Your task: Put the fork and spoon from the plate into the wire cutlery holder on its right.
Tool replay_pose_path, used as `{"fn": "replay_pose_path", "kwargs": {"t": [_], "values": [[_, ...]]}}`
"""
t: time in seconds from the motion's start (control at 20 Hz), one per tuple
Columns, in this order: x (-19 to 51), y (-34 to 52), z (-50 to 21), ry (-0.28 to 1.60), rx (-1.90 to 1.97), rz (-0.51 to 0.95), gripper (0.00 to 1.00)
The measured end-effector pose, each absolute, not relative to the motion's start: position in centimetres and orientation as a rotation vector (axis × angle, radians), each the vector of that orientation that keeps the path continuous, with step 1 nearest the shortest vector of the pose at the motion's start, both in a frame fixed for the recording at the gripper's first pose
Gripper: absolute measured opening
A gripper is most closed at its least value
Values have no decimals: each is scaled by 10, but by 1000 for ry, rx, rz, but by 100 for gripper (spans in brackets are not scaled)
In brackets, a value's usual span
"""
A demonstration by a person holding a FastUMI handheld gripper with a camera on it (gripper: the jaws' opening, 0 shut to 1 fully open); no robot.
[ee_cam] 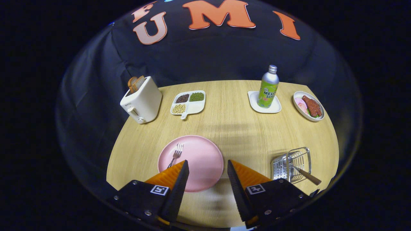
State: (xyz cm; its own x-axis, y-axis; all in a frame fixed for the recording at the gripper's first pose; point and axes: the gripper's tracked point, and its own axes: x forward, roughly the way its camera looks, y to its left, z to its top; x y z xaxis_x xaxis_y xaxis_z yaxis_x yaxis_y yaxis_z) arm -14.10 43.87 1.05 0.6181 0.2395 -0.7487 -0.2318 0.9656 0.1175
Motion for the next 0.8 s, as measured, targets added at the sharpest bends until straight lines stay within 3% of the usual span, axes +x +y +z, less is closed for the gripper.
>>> {"fn": "replay_pose_path", "kwargs": {"t": [0.2,0.8], "values": [[-147,470,-6,898,41,253,86],[-162,523,-67,1001,21,212,89]]}}
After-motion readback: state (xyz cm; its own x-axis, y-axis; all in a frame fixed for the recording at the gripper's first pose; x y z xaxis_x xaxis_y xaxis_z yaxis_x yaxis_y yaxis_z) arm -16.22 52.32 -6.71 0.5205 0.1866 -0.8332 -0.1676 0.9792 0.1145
